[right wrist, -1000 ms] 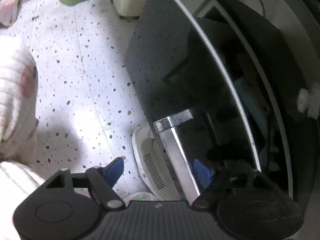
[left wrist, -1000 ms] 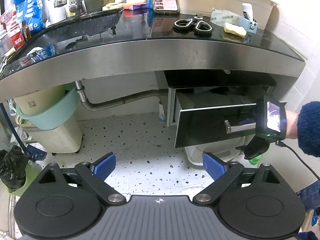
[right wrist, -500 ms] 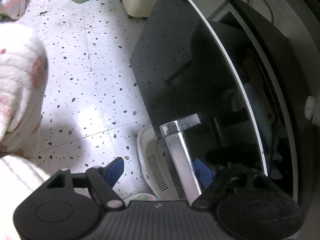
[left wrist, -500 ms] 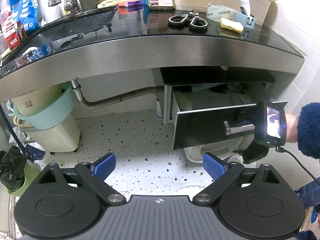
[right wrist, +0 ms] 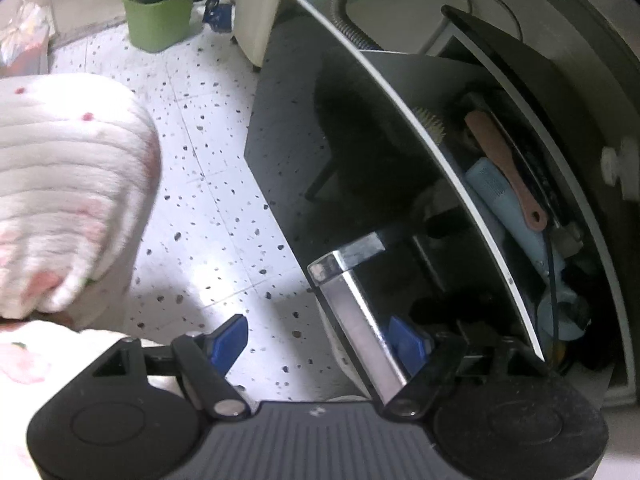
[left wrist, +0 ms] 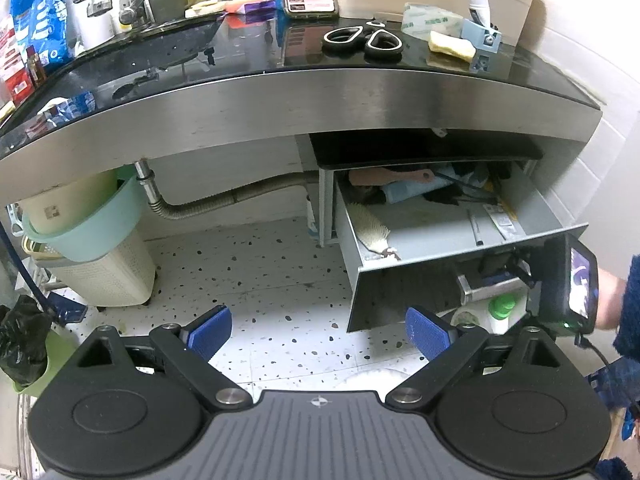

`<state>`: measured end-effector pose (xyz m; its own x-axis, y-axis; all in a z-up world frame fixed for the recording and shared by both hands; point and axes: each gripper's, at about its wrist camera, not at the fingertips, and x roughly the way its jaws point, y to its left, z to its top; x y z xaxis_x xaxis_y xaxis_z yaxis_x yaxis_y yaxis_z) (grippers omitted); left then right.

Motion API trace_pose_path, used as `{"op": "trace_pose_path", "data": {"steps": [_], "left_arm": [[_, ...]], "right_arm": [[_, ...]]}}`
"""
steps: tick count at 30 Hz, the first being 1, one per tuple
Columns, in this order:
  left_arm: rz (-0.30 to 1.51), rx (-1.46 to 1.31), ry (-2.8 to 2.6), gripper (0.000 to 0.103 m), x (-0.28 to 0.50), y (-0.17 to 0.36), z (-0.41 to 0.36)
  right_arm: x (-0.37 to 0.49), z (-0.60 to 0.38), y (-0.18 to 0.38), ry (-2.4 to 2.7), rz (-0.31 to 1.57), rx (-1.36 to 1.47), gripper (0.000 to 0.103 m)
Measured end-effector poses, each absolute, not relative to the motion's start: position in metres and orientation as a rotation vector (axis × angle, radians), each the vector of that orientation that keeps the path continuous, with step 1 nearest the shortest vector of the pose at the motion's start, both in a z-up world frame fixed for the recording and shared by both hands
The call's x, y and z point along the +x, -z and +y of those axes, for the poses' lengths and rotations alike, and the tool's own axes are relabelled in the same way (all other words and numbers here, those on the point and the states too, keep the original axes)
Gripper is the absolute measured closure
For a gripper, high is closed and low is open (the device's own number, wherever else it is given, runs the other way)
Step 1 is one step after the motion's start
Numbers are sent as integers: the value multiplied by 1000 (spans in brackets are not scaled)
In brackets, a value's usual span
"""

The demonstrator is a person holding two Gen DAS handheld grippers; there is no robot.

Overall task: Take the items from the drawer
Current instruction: 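Pull the black drawer outward by its handle with the right gripper, then release the drawer handle with the right gripper while the left tool reaches into the drawer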

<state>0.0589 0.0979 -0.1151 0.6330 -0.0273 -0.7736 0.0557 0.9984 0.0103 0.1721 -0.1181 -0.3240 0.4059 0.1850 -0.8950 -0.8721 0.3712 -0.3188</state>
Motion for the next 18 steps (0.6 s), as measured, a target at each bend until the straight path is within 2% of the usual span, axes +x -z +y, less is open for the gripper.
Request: {"op": "trace_pose_path", "data": {"steps": [18], "left_arm": [[900,27,68,8,59,112,84]], "right_arm": [[134,-133,317,-828,896,-882,25]]}}
